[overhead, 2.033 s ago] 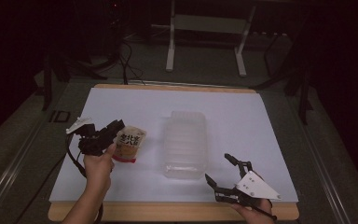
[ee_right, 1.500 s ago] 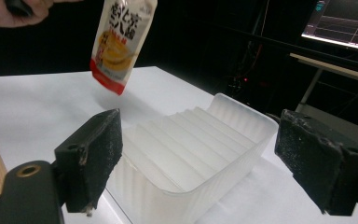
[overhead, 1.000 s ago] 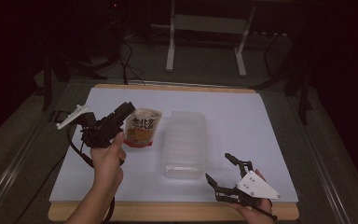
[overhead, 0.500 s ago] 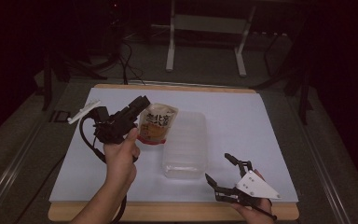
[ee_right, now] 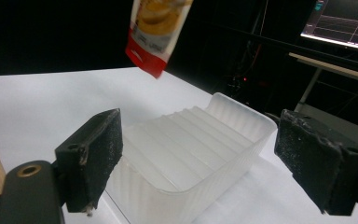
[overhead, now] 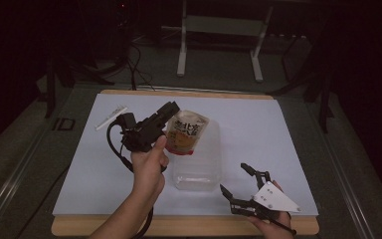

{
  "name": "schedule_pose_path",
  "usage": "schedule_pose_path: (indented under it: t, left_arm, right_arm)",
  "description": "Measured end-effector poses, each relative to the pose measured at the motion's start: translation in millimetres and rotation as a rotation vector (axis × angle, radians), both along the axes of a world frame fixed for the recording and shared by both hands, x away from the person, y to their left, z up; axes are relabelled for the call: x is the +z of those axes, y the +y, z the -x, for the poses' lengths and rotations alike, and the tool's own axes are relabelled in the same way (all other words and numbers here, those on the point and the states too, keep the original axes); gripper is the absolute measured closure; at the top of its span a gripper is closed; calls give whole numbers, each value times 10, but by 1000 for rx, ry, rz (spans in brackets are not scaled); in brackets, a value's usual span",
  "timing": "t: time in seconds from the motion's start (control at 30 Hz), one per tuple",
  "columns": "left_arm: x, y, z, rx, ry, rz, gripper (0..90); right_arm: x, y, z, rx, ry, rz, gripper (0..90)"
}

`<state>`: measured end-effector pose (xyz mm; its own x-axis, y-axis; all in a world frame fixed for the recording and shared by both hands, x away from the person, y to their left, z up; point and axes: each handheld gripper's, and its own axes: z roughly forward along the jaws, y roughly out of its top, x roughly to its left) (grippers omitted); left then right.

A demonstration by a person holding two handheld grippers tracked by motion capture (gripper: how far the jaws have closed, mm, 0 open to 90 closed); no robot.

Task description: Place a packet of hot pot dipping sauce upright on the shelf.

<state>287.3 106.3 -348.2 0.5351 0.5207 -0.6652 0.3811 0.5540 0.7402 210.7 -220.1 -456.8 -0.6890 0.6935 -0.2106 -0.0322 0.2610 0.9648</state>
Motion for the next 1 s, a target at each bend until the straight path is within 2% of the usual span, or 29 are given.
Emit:
schedule_pose_path:
  t: [0.2,0.33,0.37,0.47,0.53,0.8,0.87,0.93,1.0]
  left_arm:
    - [-102,-125,40,-22,4,52,727]
    - [-145,-190,73,-36,5,55,727]
    - [-209,-222,99,-50,19,87,726]
    - [-244,-253,122,-56,19,82,726]
    - [-295,-286,143,-71,38,99,726]
    - [-428,-333,234,-87,54,135,726]
    - [-495,-361,244,-95,72,147,727]
    - [-540,-370,253,-89,80,134,760]
    - [-591,-375,234,-109,101,146,760]
  right_arm:
    - [7,-8,0,-1,-3,0,151]
    - [13,-18,-1,-5,-7,-1,152]
    - [24,-28,-2,-7,-17,-4,151]
    - [26,-30,-4,-7,-18,-3,152]
    - [19,-22,-2,-4,-16,0,152]
    - [23,-17,6,-3,-16,-3,152]
    - [26,-15,10,-2,-17,-3,152]
    - [26,-13,12,-2,-17,-5,152]
    - [23,-12,11,-1,-15,-3,152]
